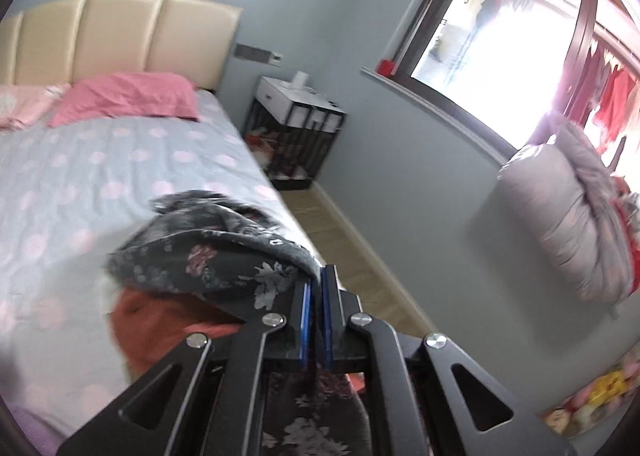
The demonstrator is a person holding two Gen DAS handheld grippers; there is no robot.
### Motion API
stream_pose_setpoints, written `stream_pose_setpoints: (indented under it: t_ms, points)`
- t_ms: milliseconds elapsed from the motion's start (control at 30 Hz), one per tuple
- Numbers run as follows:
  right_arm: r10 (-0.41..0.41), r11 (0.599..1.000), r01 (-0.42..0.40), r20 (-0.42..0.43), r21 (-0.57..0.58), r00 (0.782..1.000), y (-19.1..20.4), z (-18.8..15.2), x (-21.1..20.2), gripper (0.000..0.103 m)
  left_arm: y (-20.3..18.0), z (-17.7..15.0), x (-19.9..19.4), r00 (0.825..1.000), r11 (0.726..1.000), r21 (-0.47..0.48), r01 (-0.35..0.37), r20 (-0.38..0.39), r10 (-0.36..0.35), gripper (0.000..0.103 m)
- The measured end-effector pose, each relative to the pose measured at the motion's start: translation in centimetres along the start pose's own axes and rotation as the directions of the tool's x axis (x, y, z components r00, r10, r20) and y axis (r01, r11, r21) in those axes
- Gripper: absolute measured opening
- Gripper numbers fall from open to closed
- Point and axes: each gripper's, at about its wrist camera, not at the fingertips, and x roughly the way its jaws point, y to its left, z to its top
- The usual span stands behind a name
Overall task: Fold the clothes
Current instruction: 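Lift the floral jacket with the right tool and pull it off the pile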
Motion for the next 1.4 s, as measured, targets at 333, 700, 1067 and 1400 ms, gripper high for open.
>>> stream_pose_setpoints:
  t_ms: [333, 700, 1067, 1400]
  points:
    - [0.120, 0.993, -0.113, -0.216, 0.043, 0.969, -2.2, 0.6, 8.9, 0.008, -0.6, -0.1, 1.9, 0.999, 1.000, 0.019, 0.004, -0.038, -0.004, 0.081]
    - [0.204, 0.967, -0.243, -0.328, -0.082, 0.923, 1.2, -2.6, 9.0, 0.066, -1.8, -0.2, 2.6, 0.997, 0.999, 0.030, 0.034, -0.064, -0.032, 0.081]
    - [0.101, 0.983, -0.150, -0.356, -0.111, 0.929, 2.0, -3.9, 11.3, 0.023, -0.7, -0.5, 2.6, 0.998, 1.000, 0.019, 0.008, -0.068, -0.006, 0.081]
    - [-0.078, 0.979, 0.040, -0.192, -0.198, 0.978, 2.0, -2.4, 8.5, 0.005, -0.8, -0.5, 1.6, 0.999, 0.999, 0.034, 0.017, -0.049, -0.015, 0.081]
